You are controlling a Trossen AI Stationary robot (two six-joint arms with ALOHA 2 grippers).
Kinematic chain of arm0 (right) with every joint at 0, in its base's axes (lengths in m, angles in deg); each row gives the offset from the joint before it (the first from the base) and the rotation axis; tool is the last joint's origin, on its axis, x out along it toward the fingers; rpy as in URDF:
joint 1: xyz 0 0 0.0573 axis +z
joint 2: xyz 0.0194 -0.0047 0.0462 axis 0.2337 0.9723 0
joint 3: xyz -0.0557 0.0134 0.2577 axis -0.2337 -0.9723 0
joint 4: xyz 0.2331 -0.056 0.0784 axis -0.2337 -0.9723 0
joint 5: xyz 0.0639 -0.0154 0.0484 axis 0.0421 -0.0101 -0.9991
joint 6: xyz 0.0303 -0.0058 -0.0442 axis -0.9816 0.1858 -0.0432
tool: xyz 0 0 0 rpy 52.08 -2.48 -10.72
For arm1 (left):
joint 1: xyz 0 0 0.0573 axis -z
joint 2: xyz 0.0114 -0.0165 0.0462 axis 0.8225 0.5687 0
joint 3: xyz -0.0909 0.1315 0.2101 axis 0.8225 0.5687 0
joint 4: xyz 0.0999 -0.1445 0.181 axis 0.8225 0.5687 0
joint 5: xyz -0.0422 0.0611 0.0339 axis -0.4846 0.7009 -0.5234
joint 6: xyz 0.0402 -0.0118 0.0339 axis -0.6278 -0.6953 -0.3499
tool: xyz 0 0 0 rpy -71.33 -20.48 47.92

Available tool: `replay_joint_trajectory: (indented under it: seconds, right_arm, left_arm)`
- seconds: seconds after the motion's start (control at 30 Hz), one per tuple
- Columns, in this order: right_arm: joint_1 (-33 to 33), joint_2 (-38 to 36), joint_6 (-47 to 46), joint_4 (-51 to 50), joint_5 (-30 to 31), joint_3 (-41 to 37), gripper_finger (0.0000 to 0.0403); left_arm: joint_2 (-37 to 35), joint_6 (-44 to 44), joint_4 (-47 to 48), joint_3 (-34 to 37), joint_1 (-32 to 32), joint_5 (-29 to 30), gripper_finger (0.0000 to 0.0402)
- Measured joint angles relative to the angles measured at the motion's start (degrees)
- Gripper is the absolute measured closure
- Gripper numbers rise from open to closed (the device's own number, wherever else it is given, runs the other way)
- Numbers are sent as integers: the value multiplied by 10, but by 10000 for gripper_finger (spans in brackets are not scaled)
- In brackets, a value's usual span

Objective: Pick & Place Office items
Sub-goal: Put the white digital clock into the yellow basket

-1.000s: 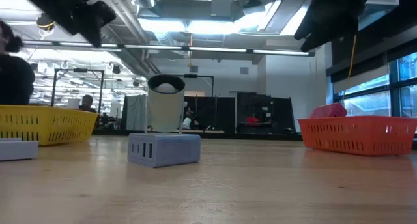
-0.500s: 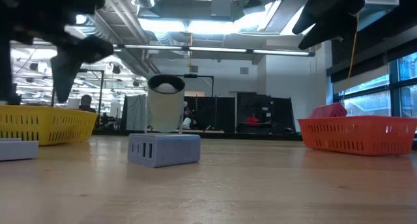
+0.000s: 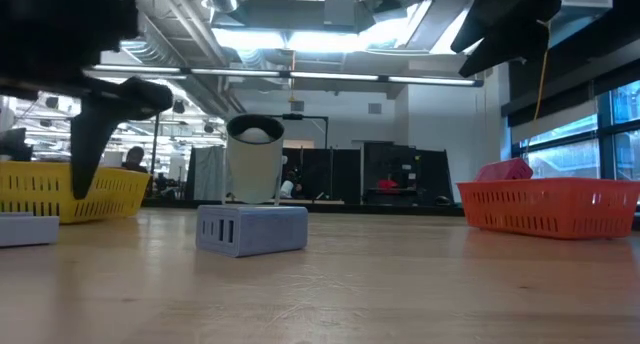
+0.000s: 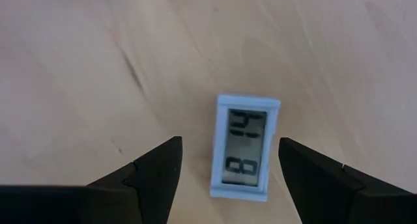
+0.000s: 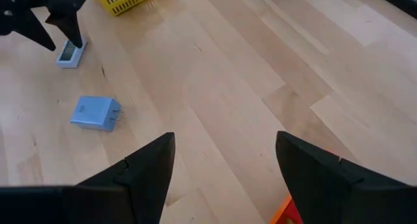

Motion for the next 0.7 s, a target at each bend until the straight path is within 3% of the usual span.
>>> replay_joint_trajectory:
  seconds: [0.7]
  right_arm:
    - [21,0,0,2,0,0,134]
  left_arm:
    - [61,-11,-15,-2,8,-5,165]
